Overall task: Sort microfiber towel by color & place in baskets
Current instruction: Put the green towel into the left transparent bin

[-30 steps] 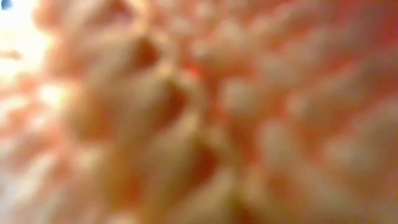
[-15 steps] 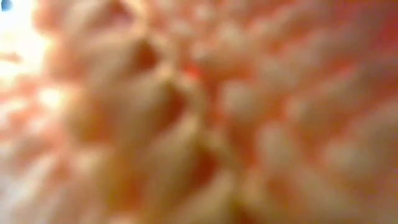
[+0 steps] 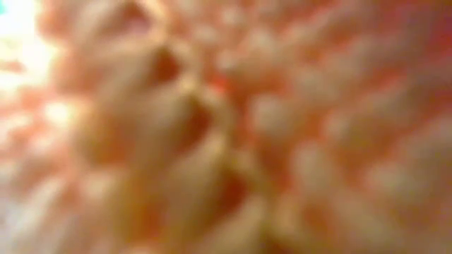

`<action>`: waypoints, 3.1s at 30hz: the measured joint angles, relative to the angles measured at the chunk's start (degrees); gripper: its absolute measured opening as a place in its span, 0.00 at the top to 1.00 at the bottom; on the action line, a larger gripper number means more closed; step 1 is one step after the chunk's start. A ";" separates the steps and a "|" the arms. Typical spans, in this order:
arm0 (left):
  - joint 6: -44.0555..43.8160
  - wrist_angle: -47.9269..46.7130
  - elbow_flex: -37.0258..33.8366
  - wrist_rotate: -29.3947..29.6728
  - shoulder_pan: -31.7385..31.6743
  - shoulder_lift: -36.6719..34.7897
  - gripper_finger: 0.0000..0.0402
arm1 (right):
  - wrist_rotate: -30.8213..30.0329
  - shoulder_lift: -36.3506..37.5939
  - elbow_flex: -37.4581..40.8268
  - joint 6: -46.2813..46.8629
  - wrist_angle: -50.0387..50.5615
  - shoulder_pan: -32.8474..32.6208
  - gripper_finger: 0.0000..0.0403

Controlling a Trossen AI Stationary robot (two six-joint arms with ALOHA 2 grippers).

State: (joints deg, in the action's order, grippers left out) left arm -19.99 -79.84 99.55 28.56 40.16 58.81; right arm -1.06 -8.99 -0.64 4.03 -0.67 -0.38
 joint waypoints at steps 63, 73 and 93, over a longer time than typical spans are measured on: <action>2.95 3.09 -21.53 -29.70 -30.36 59.84 0.48 | 0.02 0.00 0.00 0.00 0.00 0.02 1.00; 6.00 4.26 -21.29 -30.67 -29.95 65.94 0.60 | 0.00 0.02 0.00 0.00 0.02 0.02 1.00; -11.37 3.46 -17.31 -16.36 -27.64 31.69 1.00 | 0.02 0.00 0.00 0.00 0.02 0.00 1.00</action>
State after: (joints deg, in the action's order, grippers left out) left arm -31.36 -76.38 82.24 12.19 12.52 90.50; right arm -1.04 -8.99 -0.64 4.03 -0.65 -0.38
